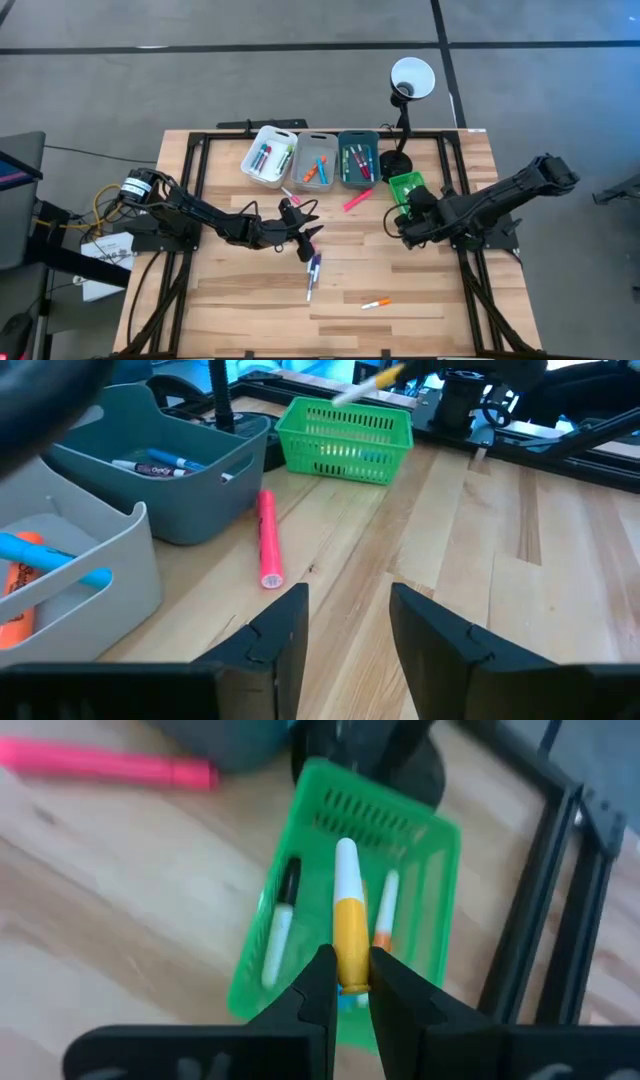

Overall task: Pick & Place Markers
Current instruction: Put the yellow highlighter pen into the green bin

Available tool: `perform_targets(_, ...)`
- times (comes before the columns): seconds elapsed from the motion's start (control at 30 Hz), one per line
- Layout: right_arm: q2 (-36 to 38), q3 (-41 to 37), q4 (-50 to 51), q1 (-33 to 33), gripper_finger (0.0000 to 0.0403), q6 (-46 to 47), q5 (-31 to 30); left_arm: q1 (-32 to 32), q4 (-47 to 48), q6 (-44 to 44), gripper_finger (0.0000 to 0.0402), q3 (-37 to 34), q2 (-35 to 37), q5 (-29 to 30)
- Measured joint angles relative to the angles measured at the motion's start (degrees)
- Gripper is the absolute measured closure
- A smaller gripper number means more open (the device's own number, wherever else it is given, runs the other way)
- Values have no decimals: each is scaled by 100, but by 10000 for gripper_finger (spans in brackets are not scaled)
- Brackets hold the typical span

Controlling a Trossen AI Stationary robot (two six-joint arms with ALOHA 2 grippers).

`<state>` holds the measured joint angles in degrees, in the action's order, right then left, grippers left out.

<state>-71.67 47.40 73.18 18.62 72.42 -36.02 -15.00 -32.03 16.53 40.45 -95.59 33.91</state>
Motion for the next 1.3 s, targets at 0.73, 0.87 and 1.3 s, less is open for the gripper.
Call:
perform_targets(0.73, -998, 0, 312, -173, 359, 363, 517, 0, -65, 0, 263, 0, 0, -2)
perform_targets(0.87, -1003, 0, 294, -175, 360, 365, 519, 0, -68, 0, 263, 0, 0, -2)
perform_targets(1.3, -1007, 0, 32, -178, 357, 405, 519, -2, -105, 0, 263, 0, 0, -4)
